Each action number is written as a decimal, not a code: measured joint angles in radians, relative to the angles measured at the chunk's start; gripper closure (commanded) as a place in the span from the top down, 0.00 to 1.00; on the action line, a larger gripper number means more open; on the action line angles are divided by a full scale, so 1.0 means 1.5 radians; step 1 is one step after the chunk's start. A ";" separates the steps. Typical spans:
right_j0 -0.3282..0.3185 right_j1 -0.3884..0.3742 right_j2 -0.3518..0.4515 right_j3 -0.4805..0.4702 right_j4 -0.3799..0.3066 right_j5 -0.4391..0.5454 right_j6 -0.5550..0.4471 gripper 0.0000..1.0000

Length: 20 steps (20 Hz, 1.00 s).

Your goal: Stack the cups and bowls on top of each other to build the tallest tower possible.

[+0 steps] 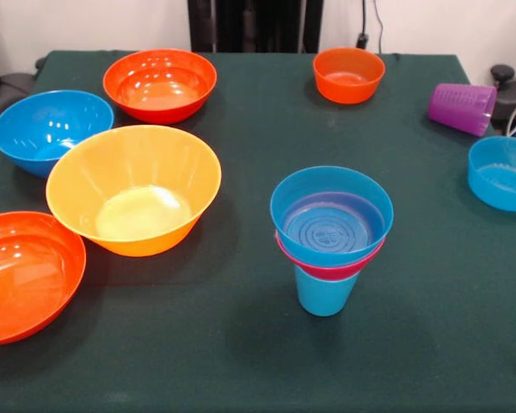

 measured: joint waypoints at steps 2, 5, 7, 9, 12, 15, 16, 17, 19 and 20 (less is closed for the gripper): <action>-0.048 0.006 -0.001 0.008 -0.032 -0.004 0.000 1.00; -0.109 0.008 -0.001 0.019 -0.068 -0.009 0.000 1.00; -0.156 0.007 -0.001 0.028 -0.096 -0.015 0.000 1.00; -0.188 0.007 -0.001 0.034 -0.117 -0.021 0.000 1.00; -0.243 0.007 -0.002 0.051 -0.174 -0.033 0.000 1.00; -0.279 0.005 -0.002 0.071 -0.221 -0.039 0.000 1.00; -0.284 0.004 -0.002 0.074 -0.228 -0.038 0.000 1.00; -0.289 0.004 -0.002 0.078 -0.235 -0.039 0.000 1.00; -0.306 0.005 -0.002 0.093 -0.264 -0.039 0.000 1.00; -0.308 0.006 -0.001 0.096 -0.270 -0.039 0.000 1.00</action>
